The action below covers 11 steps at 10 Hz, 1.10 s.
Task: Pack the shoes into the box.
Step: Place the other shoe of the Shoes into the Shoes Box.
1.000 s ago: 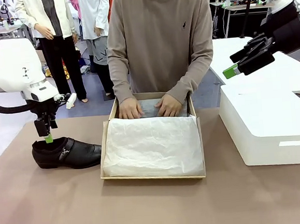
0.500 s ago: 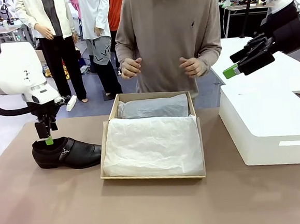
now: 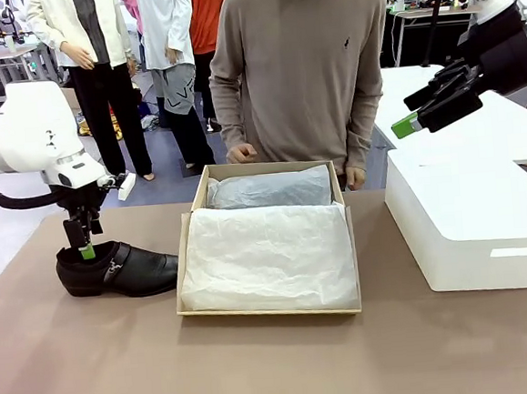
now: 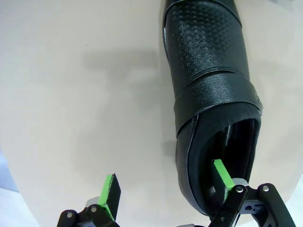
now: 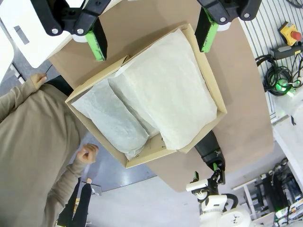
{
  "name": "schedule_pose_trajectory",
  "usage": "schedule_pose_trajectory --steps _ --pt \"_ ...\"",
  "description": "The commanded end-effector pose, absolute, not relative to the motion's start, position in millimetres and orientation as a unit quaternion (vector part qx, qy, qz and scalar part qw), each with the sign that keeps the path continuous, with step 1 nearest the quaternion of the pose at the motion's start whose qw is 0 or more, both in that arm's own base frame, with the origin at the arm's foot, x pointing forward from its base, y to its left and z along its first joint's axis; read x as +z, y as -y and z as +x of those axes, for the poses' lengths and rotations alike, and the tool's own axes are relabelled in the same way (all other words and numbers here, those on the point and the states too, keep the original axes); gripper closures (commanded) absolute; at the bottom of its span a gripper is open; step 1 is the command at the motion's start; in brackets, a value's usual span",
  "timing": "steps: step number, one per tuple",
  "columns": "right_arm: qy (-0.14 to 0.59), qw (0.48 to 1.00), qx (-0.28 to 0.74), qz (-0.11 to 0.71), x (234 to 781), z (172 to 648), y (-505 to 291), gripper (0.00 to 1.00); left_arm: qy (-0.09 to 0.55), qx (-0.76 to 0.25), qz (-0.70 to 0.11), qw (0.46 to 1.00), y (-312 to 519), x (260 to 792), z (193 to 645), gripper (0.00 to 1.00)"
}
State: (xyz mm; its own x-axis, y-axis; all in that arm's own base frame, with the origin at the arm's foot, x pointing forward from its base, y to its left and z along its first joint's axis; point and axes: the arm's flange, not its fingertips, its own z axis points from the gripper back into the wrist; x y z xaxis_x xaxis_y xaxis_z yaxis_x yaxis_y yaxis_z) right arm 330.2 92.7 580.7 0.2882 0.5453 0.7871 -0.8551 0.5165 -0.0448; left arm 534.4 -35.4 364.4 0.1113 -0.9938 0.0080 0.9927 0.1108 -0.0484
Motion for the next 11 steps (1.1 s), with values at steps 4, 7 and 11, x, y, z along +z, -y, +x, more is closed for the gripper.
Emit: schedule_pose_trajectory --steps 4,7,11 --pt "0.397 0.771 0.455 0.204 580.9 331.9 -92.4 0.0 -0.021 -0.667 -0.03 0.744 34.7 347.7 541.7 0.0" --pt "0.397 0.771 0.455 0.204 580.9 331.9 -92.4 0.0 -0.02 -0.667 -0.035 0.744 35.8 342.7 543.4 0.0" --pt "0.397 0.771 0.455 0.204 580.9 331.9 -92.4 0.0 -0.028 -0.671 -0.052 0.739 36.3 341.7 544.2 0.39"
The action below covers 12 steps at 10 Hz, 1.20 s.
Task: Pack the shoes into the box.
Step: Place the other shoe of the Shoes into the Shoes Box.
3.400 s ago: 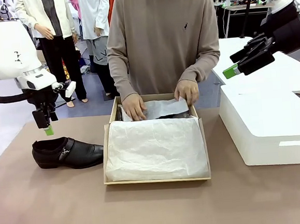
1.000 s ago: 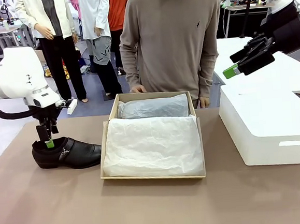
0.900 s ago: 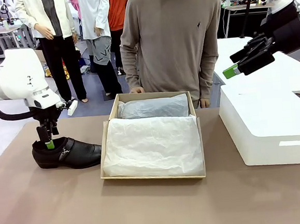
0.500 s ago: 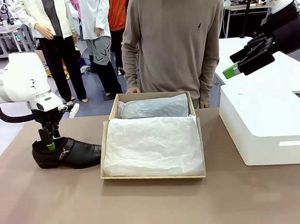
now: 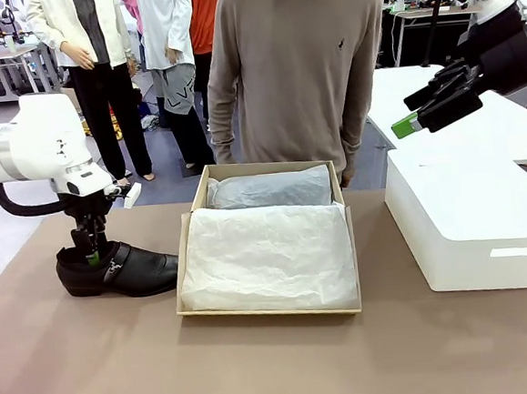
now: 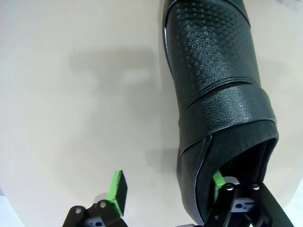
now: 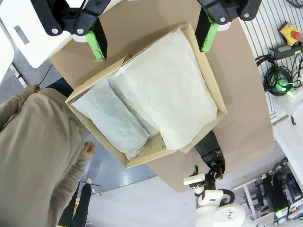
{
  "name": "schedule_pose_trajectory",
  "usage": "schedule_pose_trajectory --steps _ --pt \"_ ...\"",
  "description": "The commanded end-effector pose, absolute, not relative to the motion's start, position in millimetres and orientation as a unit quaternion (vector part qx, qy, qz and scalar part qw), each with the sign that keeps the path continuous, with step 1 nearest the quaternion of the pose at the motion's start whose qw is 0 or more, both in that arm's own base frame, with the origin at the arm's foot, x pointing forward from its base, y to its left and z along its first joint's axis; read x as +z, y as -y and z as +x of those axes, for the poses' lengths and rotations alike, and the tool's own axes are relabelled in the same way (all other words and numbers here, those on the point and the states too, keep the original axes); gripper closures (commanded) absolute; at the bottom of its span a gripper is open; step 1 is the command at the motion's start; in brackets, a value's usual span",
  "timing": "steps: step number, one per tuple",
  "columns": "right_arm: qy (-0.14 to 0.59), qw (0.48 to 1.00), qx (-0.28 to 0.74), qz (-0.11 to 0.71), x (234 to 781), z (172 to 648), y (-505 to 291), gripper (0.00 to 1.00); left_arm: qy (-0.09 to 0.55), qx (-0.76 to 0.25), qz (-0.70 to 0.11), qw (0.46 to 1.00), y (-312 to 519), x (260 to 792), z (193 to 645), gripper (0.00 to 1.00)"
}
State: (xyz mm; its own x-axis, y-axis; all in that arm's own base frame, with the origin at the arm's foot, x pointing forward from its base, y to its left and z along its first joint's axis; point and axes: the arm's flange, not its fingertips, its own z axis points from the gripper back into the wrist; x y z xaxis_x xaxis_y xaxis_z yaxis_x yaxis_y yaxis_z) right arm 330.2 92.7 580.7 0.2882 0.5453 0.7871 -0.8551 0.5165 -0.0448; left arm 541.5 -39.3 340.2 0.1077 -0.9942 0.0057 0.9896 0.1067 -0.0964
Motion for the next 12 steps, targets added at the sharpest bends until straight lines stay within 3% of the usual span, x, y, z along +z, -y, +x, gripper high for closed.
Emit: schedule_pose_trajectory --steps 1,3,12 --pt "0.397 0.771 0.455 0.204 580.9 331.9 -92.4 0.0 -0.029 -0.67 -0.054 0.74 36.4 342.2 544.6 0.59" --pt "0.397 0.771 0.455 0.204 580.9 331.9 -92.4 0.0 -0.031 -0.668 -0.055 0.742 35.4 342.0 543.5 0.98" --pt "0.397 0.771 0.455 0.204 580.9 331.9 -92.4 0.0 -0.034 -0.673 -0.031 0.738 29.7 353.5 537.8 1.0"
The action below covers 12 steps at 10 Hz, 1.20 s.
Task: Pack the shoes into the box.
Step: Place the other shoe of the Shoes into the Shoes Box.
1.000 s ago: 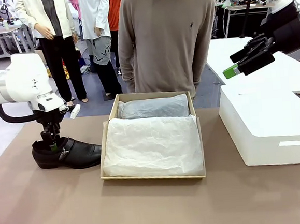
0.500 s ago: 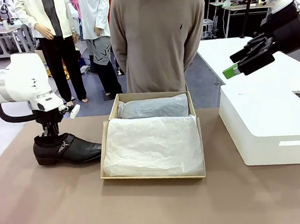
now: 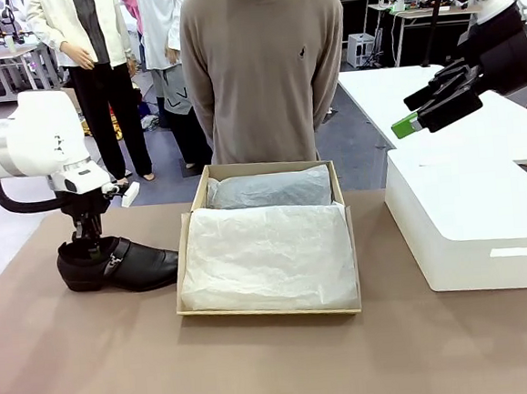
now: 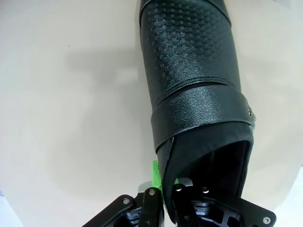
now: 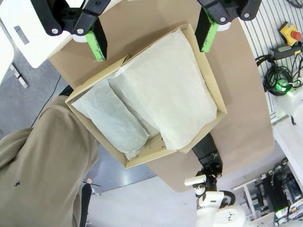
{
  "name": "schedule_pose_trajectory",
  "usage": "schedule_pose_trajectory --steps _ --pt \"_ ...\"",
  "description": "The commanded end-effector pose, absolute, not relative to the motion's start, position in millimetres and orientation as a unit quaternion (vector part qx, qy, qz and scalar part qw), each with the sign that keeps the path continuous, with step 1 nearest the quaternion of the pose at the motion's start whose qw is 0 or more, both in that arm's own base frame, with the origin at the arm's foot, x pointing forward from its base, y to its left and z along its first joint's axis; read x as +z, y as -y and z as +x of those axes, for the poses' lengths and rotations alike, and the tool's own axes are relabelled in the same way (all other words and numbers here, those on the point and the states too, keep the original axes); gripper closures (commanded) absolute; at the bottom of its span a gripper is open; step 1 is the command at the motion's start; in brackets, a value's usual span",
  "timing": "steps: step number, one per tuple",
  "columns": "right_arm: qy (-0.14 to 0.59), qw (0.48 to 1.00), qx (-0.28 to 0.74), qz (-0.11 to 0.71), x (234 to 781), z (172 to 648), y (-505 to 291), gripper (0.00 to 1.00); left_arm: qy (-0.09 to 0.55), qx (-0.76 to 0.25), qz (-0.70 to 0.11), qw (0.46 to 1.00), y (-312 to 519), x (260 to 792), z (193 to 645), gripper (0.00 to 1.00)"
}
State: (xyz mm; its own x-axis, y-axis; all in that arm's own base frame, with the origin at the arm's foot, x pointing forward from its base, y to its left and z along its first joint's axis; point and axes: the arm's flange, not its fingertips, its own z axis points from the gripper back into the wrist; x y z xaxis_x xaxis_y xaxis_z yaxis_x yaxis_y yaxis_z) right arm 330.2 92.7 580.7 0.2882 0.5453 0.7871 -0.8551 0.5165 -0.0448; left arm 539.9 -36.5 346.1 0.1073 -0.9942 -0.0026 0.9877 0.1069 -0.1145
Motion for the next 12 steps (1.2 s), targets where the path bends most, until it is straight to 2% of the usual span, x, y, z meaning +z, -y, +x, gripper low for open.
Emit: schedule_pose_trajectory --steps 1,4,7,10,12 --pt "0.397 0.771 0.455 0.204 580.9 331.9 -92.4 0.0 -0.034 -0.672 -0.026 0.739 27.2 357.6 538.5 1.0" --pt "0.397 0.771 0.455 0.204 580.9 331.9 -92.4 0.0 -0.026 -0.644 -0.025 0.764 -1.5 387.6 557.9 1.0" --pt "0.397 0.771 0.455 0.204 580.9 331.9 -92.4 0.0 -0.042 -0.563 -0.02 0.825 -23.7 434.8 576.8 1.0" --pt "0.397 0.771 0.455 0.204 580.9 331.9 -92.4 0.0 -0.03 -0.417 -0.106 0.902 -22.8 470.8 579.6 1.0" --pt "0.397 0.771 0.455 0.204 580.9 331.9 -92.4 0.0 -0.016 -0.371 -0.132 0.919 -17.8 478.6 573.9 1.0"
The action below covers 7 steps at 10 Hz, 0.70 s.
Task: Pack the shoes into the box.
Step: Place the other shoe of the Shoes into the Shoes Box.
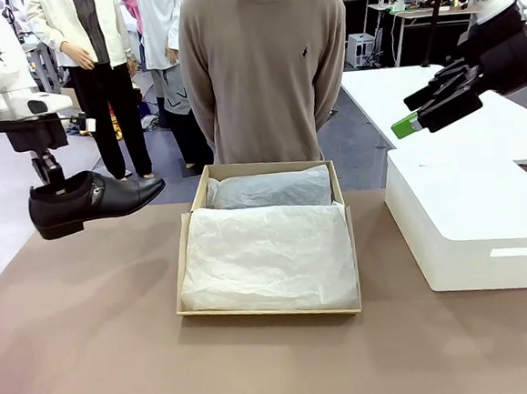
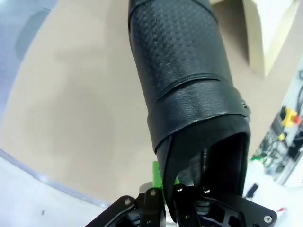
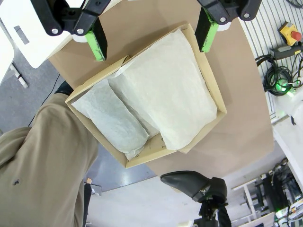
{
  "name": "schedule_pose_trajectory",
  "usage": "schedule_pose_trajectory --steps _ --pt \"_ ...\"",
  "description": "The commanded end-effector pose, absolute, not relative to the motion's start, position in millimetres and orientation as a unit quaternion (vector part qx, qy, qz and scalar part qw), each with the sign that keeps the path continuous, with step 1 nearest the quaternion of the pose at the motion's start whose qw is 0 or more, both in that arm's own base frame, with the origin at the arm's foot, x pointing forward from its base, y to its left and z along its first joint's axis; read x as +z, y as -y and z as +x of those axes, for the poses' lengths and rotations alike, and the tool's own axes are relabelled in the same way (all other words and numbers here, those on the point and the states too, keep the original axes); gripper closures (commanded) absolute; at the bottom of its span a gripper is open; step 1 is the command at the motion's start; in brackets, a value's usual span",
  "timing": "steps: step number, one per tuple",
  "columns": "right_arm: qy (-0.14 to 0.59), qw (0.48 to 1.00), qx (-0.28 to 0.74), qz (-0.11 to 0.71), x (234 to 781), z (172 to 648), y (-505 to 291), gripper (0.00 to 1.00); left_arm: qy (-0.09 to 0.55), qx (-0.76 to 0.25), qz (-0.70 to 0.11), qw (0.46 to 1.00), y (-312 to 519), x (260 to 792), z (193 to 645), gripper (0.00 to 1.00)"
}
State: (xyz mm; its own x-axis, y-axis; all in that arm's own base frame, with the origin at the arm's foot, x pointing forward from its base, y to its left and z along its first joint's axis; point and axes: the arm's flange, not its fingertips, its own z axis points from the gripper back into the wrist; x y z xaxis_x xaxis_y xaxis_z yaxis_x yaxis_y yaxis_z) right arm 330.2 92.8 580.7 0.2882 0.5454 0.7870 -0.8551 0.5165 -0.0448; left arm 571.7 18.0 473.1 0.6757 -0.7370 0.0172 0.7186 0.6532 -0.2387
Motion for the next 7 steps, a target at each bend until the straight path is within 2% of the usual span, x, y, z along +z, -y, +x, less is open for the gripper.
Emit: schedule_pose_trajectory --steps 1,2,7 --pt "0.397 0.771 0.455 0.204 580.9 331.9 -92.4 0.0 -0.016 -0.349 -0.131 0.928 -17.1 481.4 569.6 1.0" --pt "0.397 0.771 0.455 0.204 580.9 331.9 -92.4 0.0 -0.041 -0.401 -0.114 0.908 -18.0 473.1 571.7 1.0" --pt "0.397 0.771 0.455 0.204 580.9 331.9 -92.4 0.0 -0.041 -0.401 -0.114 0.908 -18.0 473.1 571.7 1.0"
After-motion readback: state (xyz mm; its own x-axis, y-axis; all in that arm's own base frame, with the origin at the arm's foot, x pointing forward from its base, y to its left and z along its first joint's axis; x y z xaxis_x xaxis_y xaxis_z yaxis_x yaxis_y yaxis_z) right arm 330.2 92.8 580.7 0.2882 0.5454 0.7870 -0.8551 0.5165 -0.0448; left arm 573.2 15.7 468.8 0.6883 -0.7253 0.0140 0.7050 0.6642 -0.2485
